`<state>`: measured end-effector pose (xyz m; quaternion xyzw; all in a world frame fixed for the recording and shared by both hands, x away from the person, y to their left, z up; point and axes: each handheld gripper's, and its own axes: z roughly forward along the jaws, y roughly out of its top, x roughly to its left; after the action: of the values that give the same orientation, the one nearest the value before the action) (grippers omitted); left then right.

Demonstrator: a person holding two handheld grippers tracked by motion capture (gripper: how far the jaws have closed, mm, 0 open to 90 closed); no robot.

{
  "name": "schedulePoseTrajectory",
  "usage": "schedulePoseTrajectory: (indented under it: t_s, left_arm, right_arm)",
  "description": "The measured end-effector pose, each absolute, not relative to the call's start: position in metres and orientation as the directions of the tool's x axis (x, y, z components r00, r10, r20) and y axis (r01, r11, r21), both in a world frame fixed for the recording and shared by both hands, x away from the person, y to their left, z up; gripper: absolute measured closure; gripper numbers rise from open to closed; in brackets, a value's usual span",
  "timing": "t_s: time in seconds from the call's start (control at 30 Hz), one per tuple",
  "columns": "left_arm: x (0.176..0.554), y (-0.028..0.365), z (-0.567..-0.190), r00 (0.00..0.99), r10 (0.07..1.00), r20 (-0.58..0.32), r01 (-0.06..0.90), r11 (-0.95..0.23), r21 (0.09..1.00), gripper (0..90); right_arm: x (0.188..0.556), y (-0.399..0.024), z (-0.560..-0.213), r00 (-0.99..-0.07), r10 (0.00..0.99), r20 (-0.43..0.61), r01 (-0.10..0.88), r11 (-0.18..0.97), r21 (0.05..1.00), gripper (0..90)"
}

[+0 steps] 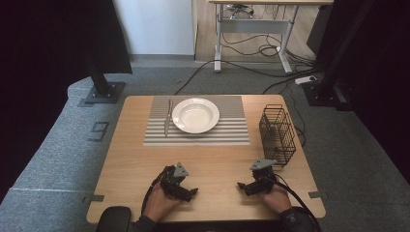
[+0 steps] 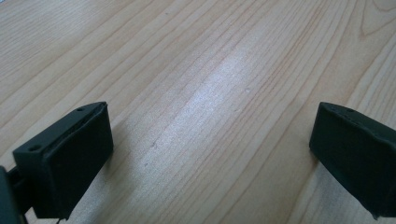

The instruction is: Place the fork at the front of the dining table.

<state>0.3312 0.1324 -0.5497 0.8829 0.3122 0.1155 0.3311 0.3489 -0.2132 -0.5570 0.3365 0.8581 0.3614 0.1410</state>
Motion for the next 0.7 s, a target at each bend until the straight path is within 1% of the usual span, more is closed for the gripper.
schedulePoseTrajectory:
  t_s: [0.6, 0.7]
  left_arm:
    - [0.3355, 0.1309, -0.5496, 0.789, 0.614, -0.003, 0.463, -0.591, 0.661, 0.1]
    - [0.3361, 0.1303, -0.5490, 0.788, 0.616, -0.005, 0.464, -0.588, 0.663, 1.9]
  right_arm:
    - [0.3444, -0.2133, -0.5571, -0.727, 0.687, 0.003, 0.482, 0.506, 0.716, 0.0]
    - [0.3443, -0.2132, -0.5570, -0.726, 0.688, 0.004, 0.483, 0.505, 0.715, 0.0]
